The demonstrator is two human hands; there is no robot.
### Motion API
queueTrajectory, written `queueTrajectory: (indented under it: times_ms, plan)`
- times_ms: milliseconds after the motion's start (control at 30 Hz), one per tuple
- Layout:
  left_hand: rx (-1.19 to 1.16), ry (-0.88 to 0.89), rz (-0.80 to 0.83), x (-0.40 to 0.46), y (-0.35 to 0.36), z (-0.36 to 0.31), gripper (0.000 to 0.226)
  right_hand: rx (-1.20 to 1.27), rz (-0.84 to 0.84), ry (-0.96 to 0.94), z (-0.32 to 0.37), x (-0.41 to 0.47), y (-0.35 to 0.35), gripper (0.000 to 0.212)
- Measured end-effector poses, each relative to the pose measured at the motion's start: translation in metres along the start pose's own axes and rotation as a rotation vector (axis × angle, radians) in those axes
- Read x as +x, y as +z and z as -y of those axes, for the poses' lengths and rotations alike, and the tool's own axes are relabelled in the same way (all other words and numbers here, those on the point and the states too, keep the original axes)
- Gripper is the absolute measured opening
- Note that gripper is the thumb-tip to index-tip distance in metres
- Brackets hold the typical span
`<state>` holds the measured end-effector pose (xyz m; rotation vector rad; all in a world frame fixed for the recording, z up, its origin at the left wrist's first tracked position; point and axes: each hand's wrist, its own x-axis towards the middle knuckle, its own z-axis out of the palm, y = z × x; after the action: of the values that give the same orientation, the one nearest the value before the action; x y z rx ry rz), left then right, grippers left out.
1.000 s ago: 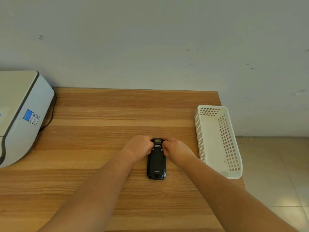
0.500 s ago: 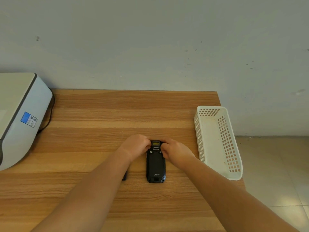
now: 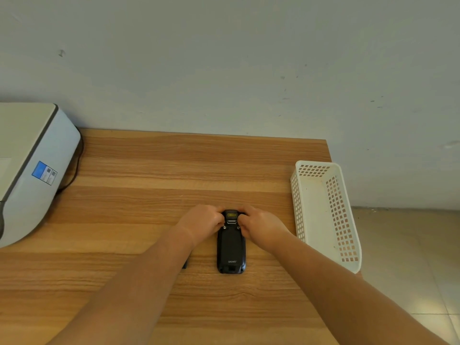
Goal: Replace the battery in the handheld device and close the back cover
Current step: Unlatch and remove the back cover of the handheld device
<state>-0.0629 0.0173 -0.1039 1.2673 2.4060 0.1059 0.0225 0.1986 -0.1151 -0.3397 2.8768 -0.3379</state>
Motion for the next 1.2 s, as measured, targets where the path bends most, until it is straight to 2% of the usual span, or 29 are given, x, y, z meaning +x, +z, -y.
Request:
queueTrajectory:
  times_ms: [233,433,667,933,1200]
  plan:
    - [-0.014,-0.046,-0.015,0.002,0.003,-0.003,0.027,-0.032,0.025,-0.012,0.001,0.008,-0.007,0.024]
    - [-0.117,-0.124,-0.002,-0.001,0.005,-0.004,0.027,0.084,0.073,0.032,-0.004,-0.002,-0.013,0.026]
    - [-0.222,-0.131,-0.013,-0.011,0.006,0.0,0.039,0.01,0.094,0.014,-0.002,0.002,-0.012,0.03]
    - [-0.238,-0.167,-0.001,-0.011,0.003,-0.006,0.038,-0.055,0.056,-0.028,-0.002,0.007,-0.006,0.027]
    - [-0.216,-0.199,0.021,-0.01,0.002,-0.01,0.038,0.083,0.068,0.049,-0.003,0.002,-0.01,0.027]
